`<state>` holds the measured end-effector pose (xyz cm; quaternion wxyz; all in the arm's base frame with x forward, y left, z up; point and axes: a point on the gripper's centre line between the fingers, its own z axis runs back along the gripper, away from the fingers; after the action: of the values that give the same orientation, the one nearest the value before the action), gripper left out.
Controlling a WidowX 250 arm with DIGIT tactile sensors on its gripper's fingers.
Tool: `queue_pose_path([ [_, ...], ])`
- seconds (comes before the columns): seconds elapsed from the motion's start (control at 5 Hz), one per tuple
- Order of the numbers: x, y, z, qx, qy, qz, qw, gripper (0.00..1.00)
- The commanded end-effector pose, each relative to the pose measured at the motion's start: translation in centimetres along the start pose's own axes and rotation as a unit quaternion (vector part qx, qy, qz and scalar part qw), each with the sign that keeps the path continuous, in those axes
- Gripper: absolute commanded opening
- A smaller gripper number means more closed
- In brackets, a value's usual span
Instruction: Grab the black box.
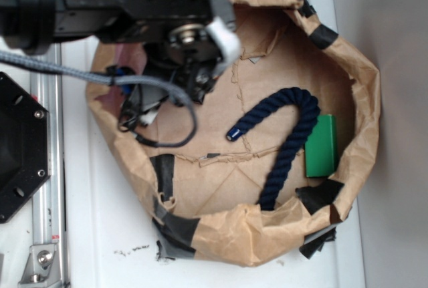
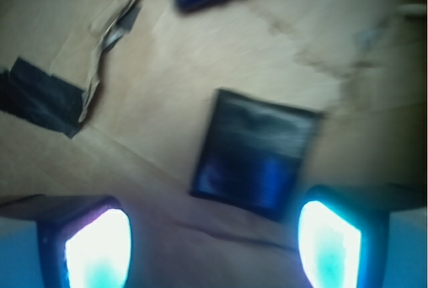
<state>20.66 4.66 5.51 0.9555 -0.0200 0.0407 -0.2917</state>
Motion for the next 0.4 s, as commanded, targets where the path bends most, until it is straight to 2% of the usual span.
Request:
queue_pose_path([
  [0.0,-1.60,0.94,-0.33,0.016,-0.001,0.025,1.000,1.00],
  [0.2,-1.27,1.34,0.08,0.047,0.004,0.027,0.999,1.00],
])
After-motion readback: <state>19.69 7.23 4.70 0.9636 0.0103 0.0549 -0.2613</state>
